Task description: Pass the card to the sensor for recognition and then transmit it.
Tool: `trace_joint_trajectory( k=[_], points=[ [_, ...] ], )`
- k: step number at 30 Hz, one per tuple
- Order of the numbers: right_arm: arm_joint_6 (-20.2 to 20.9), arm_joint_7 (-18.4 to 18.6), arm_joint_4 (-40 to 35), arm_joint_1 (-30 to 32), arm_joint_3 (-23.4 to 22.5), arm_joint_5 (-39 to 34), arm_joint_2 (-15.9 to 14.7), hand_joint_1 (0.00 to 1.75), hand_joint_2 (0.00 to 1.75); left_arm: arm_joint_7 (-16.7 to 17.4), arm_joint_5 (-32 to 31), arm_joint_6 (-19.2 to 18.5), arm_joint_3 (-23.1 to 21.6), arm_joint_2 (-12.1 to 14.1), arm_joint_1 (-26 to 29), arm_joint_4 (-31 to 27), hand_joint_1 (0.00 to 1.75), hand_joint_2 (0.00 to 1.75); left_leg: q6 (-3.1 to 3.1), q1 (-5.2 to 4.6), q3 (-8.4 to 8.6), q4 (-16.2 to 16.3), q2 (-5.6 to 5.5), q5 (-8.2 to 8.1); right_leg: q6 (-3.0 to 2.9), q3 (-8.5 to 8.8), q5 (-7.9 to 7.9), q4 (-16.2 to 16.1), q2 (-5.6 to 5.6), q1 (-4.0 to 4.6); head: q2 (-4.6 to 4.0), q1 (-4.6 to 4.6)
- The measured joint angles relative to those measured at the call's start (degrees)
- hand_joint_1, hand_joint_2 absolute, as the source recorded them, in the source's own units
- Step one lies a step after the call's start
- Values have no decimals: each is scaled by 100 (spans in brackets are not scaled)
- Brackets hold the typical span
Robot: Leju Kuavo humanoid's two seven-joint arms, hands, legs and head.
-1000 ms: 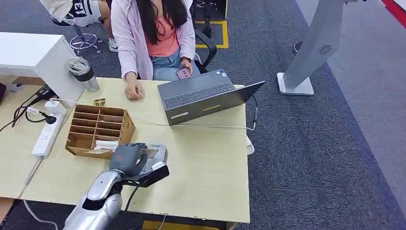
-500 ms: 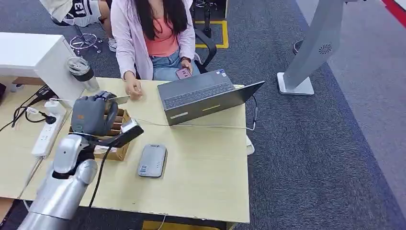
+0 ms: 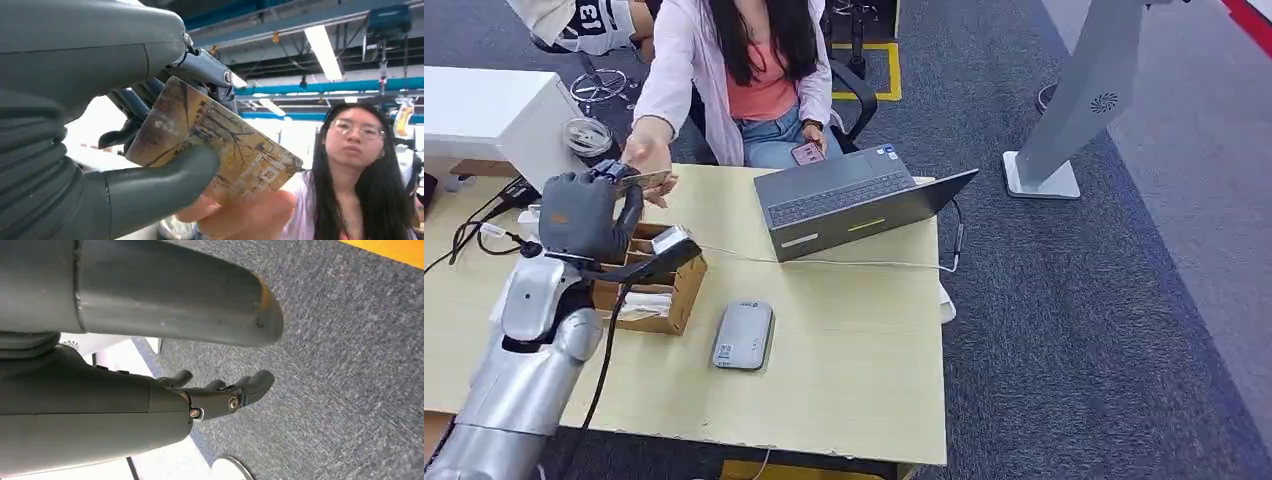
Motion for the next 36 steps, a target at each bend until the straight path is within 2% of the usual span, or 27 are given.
trace_joint_trajectory(
  k=[5,10,14,15,22,28,36],
  points=[
    [190,247,2,5,28,127,0,0,0,-46,-164,98,190,219,-737,324,175,175,-4,3,2,-1,2,3,-1,-1,1,2,1,1,0,-4],
    [207,216,2,6,48,166,-2,0,0,-50,-324,109,459,354,-1430,987,175,175,-12,9,4,-1,1,8,-3,0,3,3,2,2,0,-4],
    [199,107,2,6,48,166,-2,0,0,-37,-389,153,553,383,-1599,1364,175,175,-14,10,4,-2,1,9,-4,1,3,4,2,2,0,0],
    [197,54,2,5,48,166,-2,0,0,-20,-400,153,555,387,-1613,1443,0,175,-14,9,4,-2,1,9,-4,2,3,4,2,2,0,-4],
    [172,-129,2,3,48,177,4,0,0,-7,-485,194,568,429,-1607,1909,0,175,-14,9,2,-2,-1,9,-4,2,3,4,0,2,0,-7],
    [164,-171,2,4,46,177,15,0,0,-46,-379,253,586,433,-1398,2003,0,175,-14,8,3,-2,0,9,-4,2,3,3,2,1,0,-4],
    [105,-153,2,4,39,155,17,0,0,-188,-63,275,730,398,-387,1081,0,175,-13,6,0,-3,4,4,-2,-3,1,1,6,1,0,-7]
  ],
)
